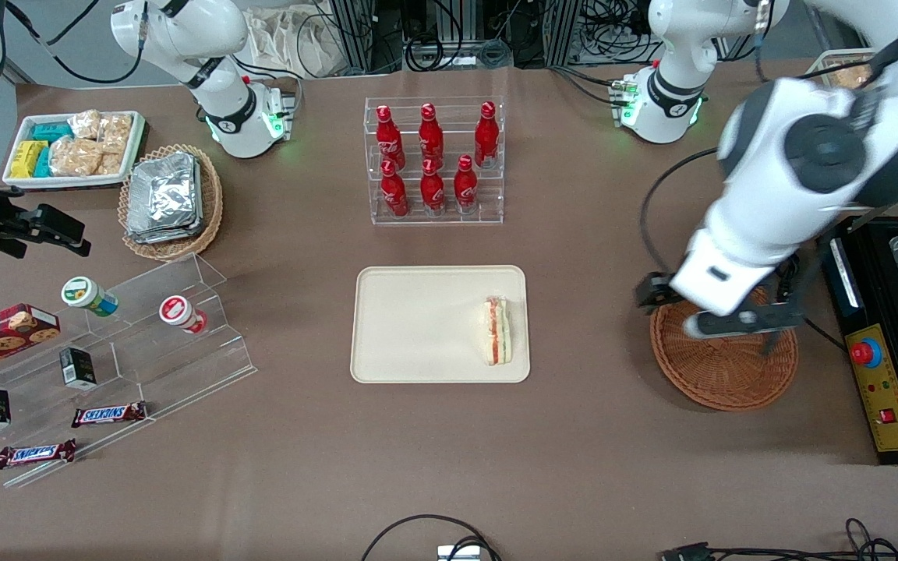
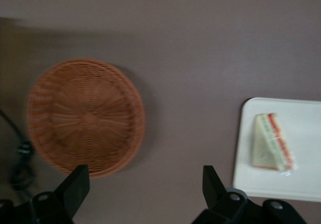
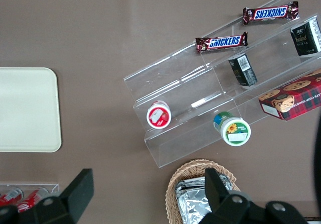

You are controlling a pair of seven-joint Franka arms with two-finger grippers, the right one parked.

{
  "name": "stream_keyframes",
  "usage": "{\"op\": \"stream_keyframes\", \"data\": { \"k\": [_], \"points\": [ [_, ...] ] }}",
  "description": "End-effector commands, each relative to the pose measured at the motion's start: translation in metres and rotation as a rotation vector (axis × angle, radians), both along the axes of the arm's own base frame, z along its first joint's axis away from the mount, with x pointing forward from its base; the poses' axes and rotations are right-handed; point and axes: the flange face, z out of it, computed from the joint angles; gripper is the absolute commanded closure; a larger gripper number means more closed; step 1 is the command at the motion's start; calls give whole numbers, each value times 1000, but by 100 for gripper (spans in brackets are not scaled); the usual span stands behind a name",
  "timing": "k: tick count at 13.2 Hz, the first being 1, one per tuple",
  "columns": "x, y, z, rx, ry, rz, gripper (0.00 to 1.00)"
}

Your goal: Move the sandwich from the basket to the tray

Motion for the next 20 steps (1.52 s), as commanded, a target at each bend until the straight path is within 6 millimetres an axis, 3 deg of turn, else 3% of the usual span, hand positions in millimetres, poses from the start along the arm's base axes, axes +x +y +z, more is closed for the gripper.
{"op": "stream_keyframes", "data": {
  "k": [1,2,3,6,8,10,12,15,16,20],
  "points": [
    [-9,63,27,26,15,-151,0],
    [-6,91,30,27,16,-175,0],
    [-5,107,36,31,11,-208,0],
    [-29,133,65,66,-25,-202,0],
    [-55,127,66,97,-5,-192,0],
    [-70,123,64,-19,21,-89,0],
    [-72,114,69,-97,19,53,0],
    [-86,109,86,-53,7,48,0],
    [-89,100,87,-7,13,27,0],
    [-84,91,75,14,35,7,0]
  ]
}}
